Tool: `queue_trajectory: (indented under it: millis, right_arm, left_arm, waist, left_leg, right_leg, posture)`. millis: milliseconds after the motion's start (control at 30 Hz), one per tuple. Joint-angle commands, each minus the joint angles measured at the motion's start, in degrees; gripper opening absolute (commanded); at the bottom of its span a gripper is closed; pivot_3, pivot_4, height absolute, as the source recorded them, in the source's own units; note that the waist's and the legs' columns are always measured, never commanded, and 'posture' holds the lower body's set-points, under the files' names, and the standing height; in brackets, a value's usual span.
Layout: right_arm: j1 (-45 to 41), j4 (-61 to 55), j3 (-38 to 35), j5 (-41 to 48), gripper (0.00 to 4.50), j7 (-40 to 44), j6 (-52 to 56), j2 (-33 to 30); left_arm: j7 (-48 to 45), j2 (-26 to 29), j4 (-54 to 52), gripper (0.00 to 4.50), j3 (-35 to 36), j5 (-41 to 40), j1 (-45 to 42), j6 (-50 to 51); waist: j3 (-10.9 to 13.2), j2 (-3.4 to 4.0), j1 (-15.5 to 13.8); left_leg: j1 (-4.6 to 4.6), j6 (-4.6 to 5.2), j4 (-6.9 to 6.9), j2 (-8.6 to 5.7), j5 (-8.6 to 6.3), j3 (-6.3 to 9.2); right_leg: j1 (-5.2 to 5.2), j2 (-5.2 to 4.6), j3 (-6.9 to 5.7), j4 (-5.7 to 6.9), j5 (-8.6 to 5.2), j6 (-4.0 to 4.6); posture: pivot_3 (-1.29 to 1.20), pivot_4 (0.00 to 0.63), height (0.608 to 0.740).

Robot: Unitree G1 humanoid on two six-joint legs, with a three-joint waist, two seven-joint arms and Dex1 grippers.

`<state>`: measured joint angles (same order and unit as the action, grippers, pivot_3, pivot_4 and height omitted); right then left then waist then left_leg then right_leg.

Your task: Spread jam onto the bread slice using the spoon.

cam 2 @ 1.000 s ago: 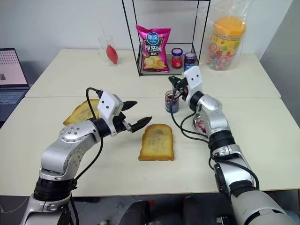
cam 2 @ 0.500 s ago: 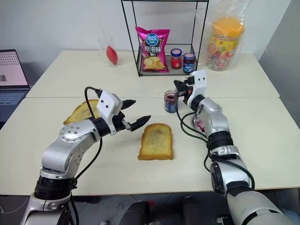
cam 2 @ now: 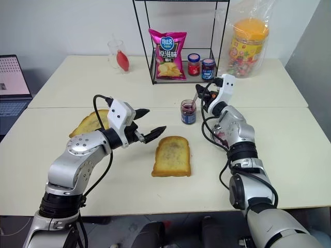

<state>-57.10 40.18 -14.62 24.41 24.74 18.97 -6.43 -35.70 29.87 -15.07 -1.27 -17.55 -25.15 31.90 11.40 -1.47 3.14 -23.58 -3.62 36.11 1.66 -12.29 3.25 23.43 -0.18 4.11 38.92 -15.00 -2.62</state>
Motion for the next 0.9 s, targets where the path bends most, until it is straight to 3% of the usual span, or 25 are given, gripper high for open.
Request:
queue_trajectory:
  millis: [33,900]
  right_arm:
    - [-2.5,-3.3,-1.3,2.2,0.04,-0.3,0.7,0.1]
    - [-3.4,-2.9,-4.8,6.2,0.04,-4.4,4.0,0.7]
  left_arm:
    - [-0.3,-0.1,-0.4,4.50,0.0,0.4,-1.0,-1.7]
    - [-0.7,-0.5,2.5,4.50,-0.6,1.4,-2.4,-4.1]
  waist:
    - [0.0,0.00,0.1]
    - [0.0,0.00,0.1]
  left_leg:
    - [0.00,0.00,0.00,0.00,0.00,0.00]
    - [-0.01,0.00,-0.01,0.00,0.00,-0.01]
  right_leg:
    - [0.00,0.00,0.00,0.00,0.00,0.00]
    - [0.01,0.01,0.01,-0.01,0.00,0.00]
  posture:
    - [0.00,0.150,0.740]
    - [0.00,0.150,0.740]
